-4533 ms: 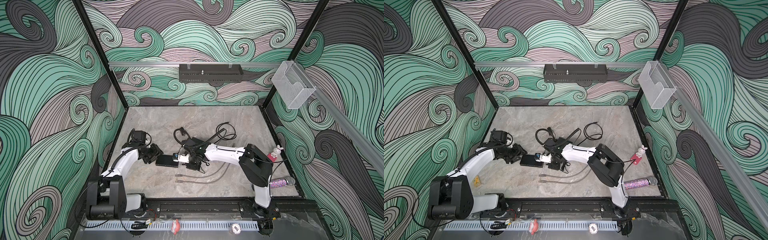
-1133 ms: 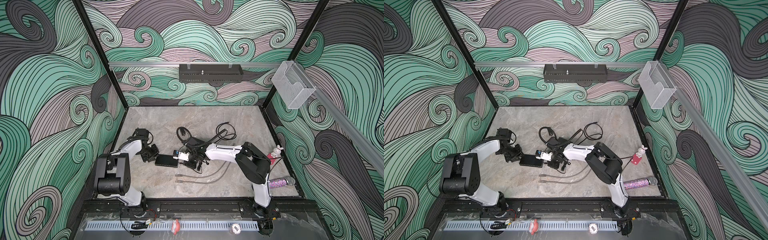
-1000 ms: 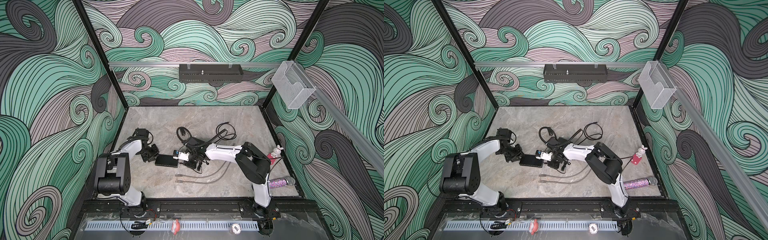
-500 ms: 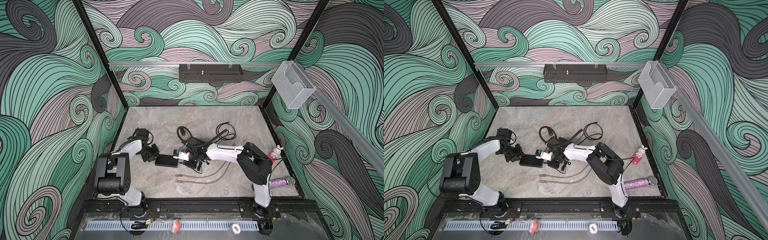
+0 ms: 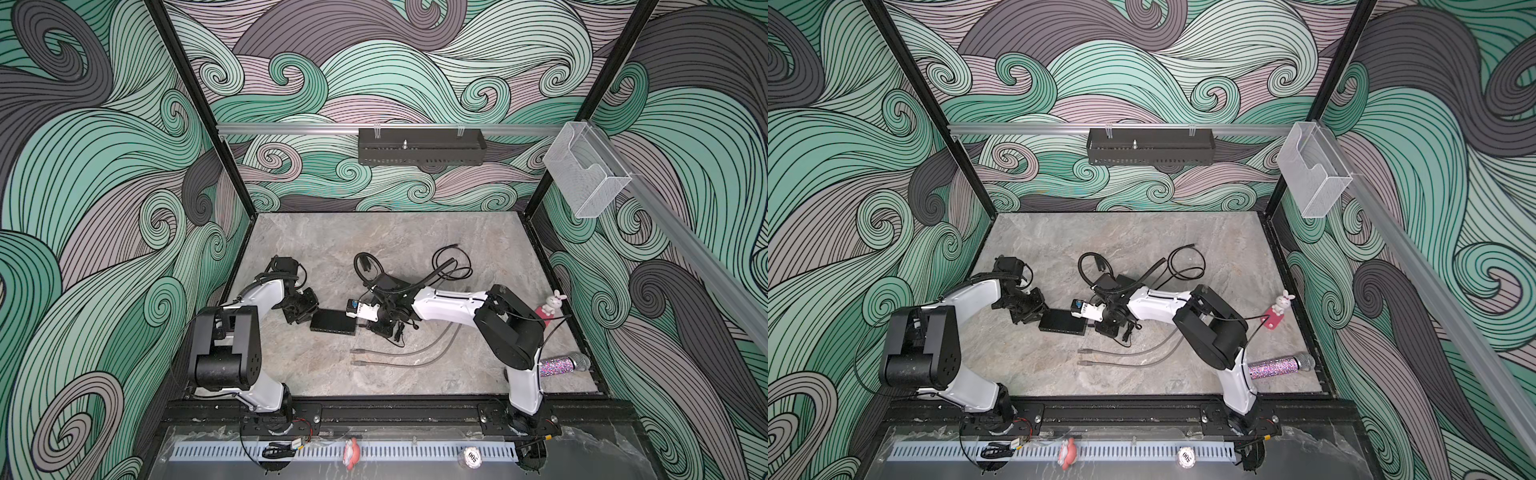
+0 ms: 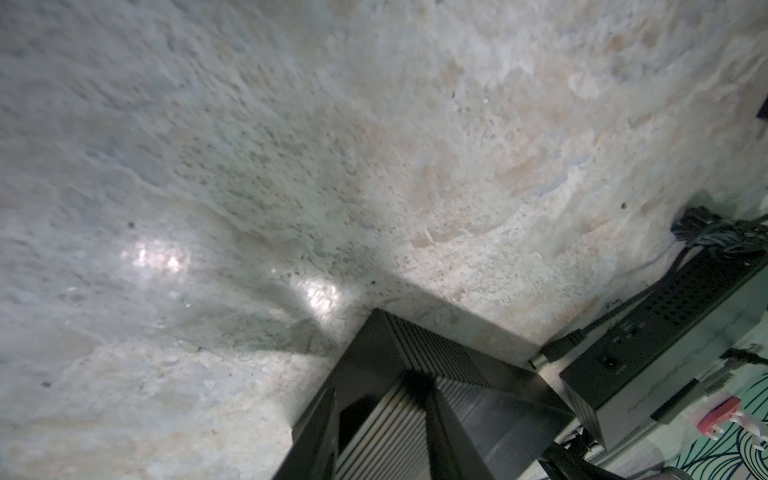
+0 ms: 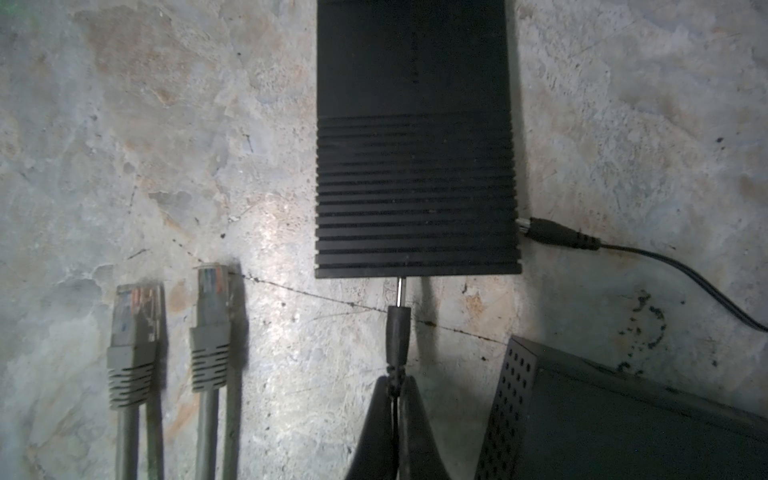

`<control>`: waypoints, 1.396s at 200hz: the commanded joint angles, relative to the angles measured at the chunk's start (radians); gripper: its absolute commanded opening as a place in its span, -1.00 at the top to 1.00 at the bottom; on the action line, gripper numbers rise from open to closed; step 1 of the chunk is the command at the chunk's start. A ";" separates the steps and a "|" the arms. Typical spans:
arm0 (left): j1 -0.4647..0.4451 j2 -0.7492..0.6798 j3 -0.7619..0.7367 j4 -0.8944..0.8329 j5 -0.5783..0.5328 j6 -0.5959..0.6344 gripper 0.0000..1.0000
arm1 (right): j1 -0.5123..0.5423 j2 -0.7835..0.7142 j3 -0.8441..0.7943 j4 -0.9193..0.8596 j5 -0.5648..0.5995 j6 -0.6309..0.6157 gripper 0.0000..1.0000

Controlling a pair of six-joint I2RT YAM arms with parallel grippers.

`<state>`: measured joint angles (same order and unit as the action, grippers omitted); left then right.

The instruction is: Insert the plug into the switch port

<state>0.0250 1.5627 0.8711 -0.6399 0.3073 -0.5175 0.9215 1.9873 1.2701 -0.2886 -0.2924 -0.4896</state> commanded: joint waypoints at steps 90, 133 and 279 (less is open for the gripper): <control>-0.005 0.010 0.020 -0.010 -0.001 0.008 0.30 | -0.003 0.010 -0.020 0.022 -0.027 0.020 1.00; -0.006 0.011 0.020 -0.009 0.001 0.008 0.30 | -0.003 0.028 0.001 0.013 -0.017 0.021 1.00; -0.010 0.015 0.019 -0.006 0.006 0.007 0.30 | 0.005 -0.010 0.009 0.011 -0.002 0.021 1.00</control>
<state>0.0235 1.5627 0.8707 -0.6350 0.3077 -0.5159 0.9226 2.0098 1.2716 -0.2844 -0.2951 -0.4709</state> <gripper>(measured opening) 0.349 0.048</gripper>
